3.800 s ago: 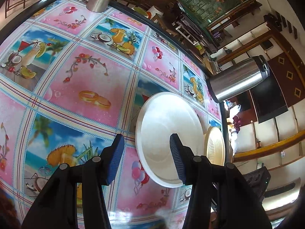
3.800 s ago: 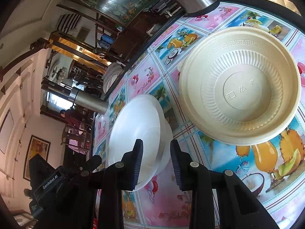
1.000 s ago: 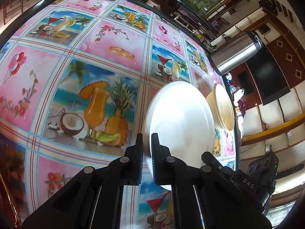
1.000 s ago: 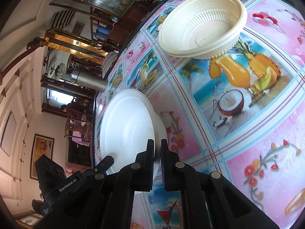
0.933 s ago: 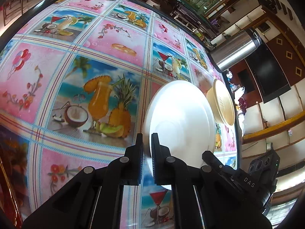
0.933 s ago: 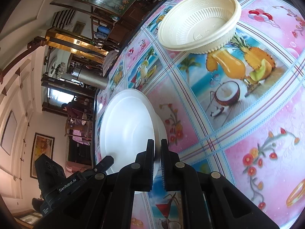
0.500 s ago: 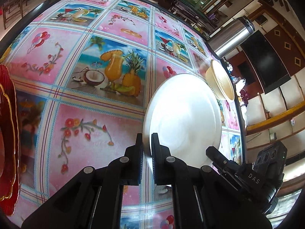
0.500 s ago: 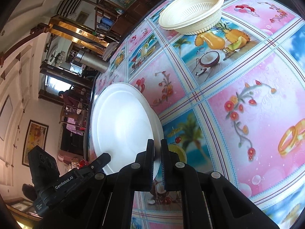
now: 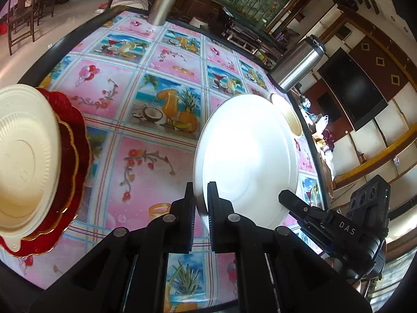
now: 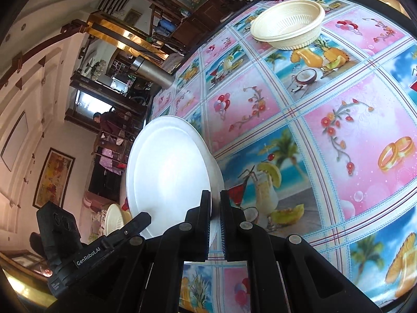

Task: Organize plates and bowls
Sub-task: 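Carry the white bowl over the plate stack and lower it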

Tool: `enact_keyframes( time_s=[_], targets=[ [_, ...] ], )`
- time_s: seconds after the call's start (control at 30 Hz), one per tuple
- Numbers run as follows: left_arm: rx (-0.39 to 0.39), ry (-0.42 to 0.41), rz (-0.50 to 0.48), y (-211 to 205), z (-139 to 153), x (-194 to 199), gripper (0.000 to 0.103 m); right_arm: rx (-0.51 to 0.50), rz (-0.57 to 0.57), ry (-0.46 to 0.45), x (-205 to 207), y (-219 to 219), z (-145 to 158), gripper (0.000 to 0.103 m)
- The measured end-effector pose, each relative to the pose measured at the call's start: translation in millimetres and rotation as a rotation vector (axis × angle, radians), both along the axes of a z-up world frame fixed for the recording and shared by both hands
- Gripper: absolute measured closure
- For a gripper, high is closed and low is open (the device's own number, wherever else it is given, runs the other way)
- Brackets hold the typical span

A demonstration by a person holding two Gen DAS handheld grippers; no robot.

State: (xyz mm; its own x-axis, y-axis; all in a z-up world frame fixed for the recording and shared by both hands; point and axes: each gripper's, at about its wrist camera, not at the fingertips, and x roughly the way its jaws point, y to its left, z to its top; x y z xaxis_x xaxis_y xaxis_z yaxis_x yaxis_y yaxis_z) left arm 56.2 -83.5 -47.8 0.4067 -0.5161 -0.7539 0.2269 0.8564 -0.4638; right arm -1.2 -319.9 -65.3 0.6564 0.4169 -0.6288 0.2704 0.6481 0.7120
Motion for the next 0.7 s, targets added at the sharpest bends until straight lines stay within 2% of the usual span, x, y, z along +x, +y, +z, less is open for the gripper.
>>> enact_keyframes(
  time_s=[0.17,0.4,0.57,0.7],
  targets=[
    [-0.024,-0.057,0.046,37.0,23.9,-14.8,0.095,-0.005,0.058,-0.056,5.5,27.1,27.1,0.096],
    [-0.038,-0.116,0.158,108.6,46.4,-30.5,0.095,-0.007,0.181,-0.111,28.4,87.8,57.2,0.096],
    [-0.023,-0.132,0.233,150.0,50.2,-35.8,0.095,-0.018,0.276,-0.128,45.0,142.4,68.6,0.096],
    [-0.007,-0.121,0.271,172.6,45.1,-37.7,0.095,-0.012,0.334,-0.118,56.9,177.4,65.9,0.096]
  ],
)
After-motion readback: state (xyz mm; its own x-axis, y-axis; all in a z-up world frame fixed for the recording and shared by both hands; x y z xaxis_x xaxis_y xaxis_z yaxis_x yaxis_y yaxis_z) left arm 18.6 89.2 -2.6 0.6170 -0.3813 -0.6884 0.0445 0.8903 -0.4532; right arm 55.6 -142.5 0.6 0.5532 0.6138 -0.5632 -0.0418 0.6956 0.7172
